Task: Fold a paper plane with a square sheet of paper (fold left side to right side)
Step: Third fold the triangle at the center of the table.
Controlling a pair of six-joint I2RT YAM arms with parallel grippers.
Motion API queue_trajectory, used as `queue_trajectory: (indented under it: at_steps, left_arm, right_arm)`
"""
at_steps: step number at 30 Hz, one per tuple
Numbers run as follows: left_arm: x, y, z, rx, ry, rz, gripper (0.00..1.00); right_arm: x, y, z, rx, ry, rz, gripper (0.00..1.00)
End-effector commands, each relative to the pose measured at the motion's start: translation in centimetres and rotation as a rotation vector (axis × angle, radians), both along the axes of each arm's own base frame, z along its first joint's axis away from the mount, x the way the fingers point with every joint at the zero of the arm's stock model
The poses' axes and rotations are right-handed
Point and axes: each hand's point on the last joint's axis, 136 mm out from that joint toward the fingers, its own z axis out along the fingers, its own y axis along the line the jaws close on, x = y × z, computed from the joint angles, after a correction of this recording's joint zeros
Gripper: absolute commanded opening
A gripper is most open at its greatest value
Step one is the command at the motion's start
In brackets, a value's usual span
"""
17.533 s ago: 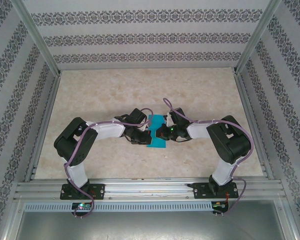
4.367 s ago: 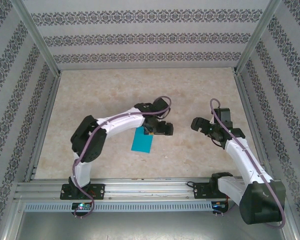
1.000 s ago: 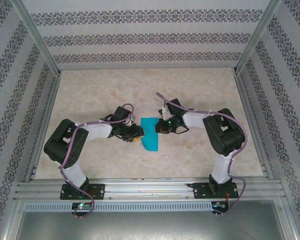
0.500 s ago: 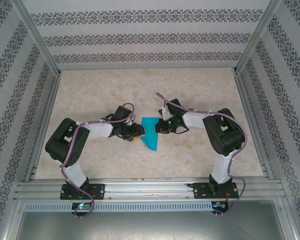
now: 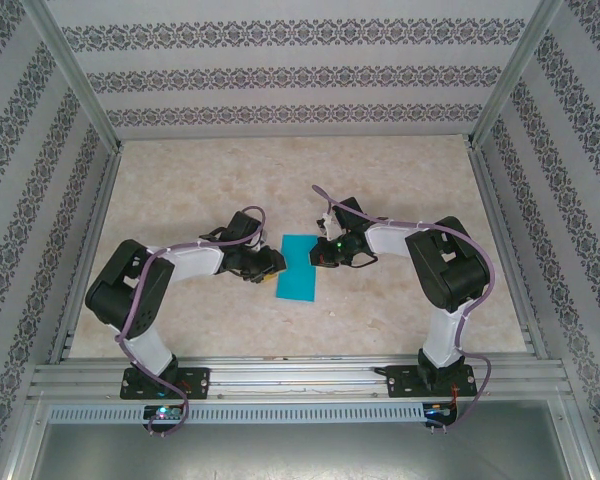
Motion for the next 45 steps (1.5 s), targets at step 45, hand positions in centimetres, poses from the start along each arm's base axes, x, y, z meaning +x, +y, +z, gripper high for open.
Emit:
queue_trajectory:
  at_steps: [45]
  left_arm:
    - [2.9, -1.2, 1.1, -0.069, -0.096, 0.033, 0.40]
  right_arm:
    - [-1.4, -0.9, -2.5, -0.049, 0.077, 0.014, 0.00]
